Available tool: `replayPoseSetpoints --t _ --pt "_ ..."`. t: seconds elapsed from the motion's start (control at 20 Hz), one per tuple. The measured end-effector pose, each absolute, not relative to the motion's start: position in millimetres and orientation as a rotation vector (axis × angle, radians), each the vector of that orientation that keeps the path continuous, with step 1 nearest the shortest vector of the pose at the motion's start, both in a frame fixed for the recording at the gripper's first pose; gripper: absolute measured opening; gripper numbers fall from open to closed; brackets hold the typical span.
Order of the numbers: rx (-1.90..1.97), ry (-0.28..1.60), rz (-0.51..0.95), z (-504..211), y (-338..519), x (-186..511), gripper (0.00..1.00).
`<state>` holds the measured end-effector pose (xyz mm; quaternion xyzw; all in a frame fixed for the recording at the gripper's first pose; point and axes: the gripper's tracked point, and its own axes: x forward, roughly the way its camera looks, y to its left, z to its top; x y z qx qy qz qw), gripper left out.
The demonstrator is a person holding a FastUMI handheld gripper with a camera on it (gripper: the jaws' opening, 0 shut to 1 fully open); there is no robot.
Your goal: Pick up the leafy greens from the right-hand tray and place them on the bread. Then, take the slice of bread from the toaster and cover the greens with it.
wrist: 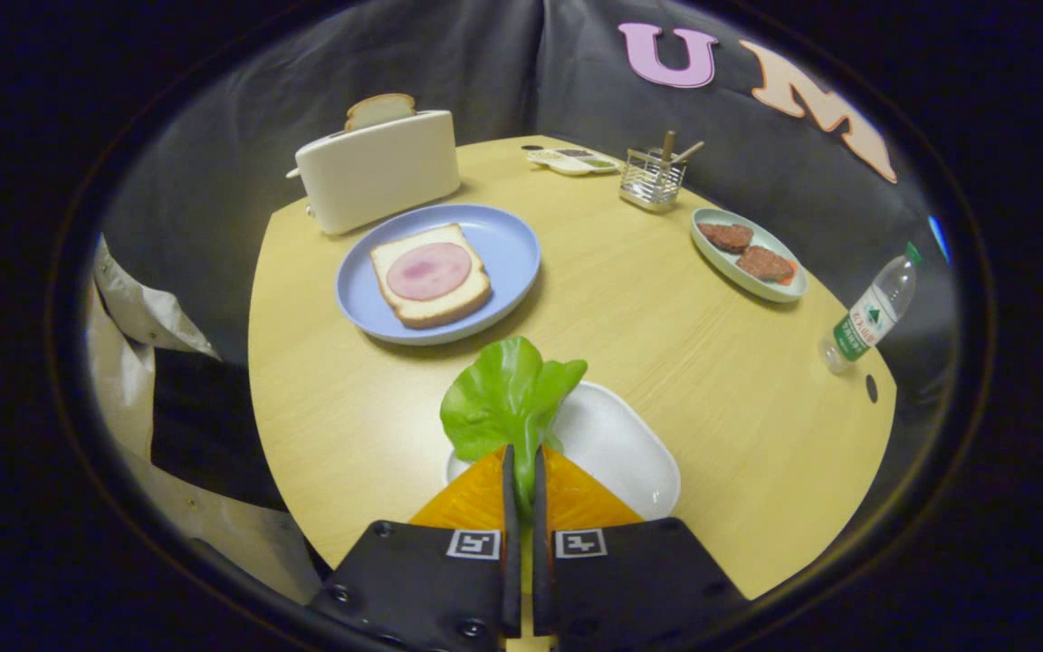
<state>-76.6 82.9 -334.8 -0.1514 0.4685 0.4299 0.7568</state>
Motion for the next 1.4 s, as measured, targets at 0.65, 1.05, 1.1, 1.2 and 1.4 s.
replayPoseSetpoints --t 0.65,1.05,1.1,1.2,1.4 --pt "-0.311 0.936 0.93 -269 150 -81 0.08" --pt "-0.304 0.902 0.969 -262 214 -74 0.08" --pt "-0.311 0.898 0.972 -262 220 -73 0.08" --pt "-0.32 0.898 0.99 -263 234 -74 0.08" --pt "-0.337 0.9 1.01 -268 254 -72 0.08"
